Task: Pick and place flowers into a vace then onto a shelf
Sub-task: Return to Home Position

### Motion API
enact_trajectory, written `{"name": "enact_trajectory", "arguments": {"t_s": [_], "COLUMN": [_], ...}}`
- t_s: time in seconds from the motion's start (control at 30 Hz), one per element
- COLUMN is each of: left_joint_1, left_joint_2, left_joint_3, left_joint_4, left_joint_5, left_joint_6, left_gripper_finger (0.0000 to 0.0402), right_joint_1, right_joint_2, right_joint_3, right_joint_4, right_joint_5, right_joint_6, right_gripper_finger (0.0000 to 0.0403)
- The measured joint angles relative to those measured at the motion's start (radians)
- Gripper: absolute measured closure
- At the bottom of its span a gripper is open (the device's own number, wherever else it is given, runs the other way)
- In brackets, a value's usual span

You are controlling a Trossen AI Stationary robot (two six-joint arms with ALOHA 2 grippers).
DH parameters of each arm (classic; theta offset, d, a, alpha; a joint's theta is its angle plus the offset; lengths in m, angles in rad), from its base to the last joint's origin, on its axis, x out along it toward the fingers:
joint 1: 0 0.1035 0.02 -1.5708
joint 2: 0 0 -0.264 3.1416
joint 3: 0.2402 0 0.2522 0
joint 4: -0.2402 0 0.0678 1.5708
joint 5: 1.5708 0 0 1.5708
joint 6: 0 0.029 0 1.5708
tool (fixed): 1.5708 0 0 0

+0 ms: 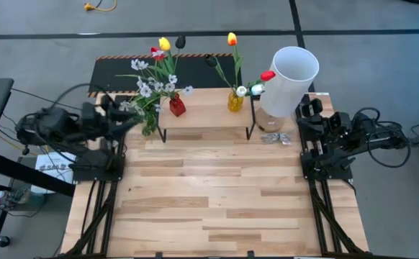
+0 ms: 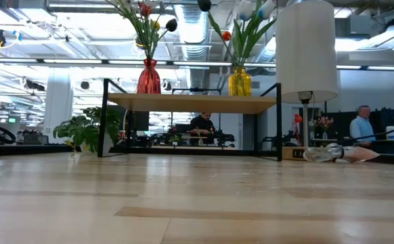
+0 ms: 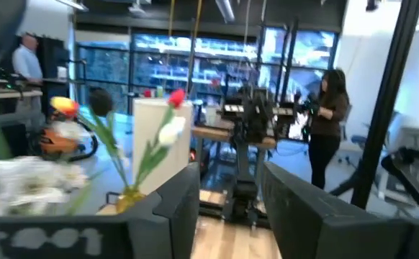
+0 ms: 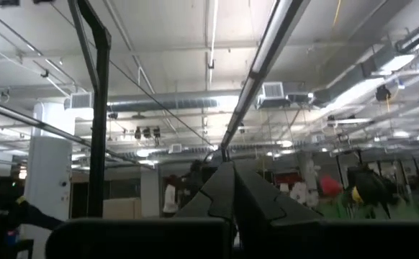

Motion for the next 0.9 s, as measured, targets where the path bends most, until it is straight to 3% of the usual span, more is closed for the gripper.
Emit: {"name": "enact_trajectory", "arguments": {"t_s": [0.47,0.9], "left_joint_1": [0.000,0.000], "left_joint_2": [-0.273,-0.455], "left_joint_3": [0.000,-0.073], "left_joint_4": [-0.206,-0.184], "left_joint_5": [-0.051,-0.053], "left_joint_6": [-0.042,-0.046], "left_gripper_finger": [0.0394,0.0401], "right_joint_1": [-0.002,-0.002], "right_joint_2": [-0.017,-0.017], "right_joint_3": [-0.002,-0.002], "right_joint_4": [-0.127,-0.148], "right_joint_5": [0.078,0.078], "right_joint_6": [0.073,0.099], "right_gripper_finger": [0.0403,0.0403]}}
